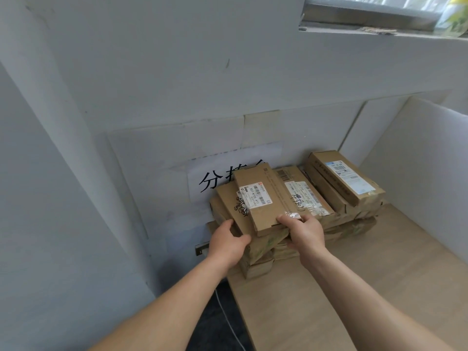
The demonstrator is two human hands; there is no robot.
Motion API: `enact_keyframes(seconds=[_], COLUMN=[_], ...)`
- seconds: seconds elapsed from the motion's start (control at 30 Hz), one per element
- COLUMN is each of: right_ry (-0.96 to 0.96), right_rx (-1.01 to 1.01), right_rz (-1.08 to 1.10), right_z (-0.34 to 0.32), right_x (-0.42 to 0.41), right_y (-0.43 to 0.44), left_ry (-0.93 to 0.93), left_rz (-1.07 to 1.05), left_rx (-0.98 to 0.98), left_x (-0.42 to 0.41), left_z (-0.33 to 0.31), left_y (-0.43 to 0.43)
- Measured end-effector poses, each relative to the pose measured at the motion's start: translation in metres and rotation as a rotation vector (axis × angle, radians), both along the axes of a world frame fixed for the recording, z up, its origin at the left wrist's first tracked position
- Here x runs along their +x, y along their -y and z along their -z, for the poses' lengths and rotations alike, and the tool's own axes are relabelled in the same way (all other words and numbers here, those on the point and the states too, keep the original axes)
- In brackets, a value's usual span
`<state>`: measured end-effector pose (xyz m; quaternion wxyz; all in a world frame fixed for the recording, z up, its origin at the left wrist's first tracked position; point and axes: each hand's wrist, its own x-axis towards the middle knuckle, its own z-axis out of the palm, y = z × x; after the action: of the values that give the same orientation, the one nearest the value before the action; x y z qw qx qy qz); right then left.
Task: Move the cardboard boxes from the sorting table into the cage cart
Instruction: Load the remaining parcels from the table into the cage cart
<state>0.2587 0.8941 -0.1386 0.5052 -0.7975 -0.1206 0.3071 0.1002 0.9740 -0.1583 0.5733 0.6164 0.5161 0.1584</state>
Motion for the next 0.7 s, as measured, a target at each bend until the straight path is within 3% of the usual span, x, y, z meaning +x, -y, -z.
enact_keyframes(seconds=[0.43, 0.7], right_ry=[0.072, 0.191], right_rx=[0.092, 0.005], right_rz=[-0.045, -0.152], right_z=[0.001, -0.001], right_x=[0.003, -0.003], right_y=[-0.004, -0.007], left_ry=[0.070, 0.072], left_rz=[0.008, 0.022], left_rx=[-0.046, -0.039], left_x=[0.000, 0.000], left_z=[0.009, 0.012], left_y=[-0.002, -0.004])
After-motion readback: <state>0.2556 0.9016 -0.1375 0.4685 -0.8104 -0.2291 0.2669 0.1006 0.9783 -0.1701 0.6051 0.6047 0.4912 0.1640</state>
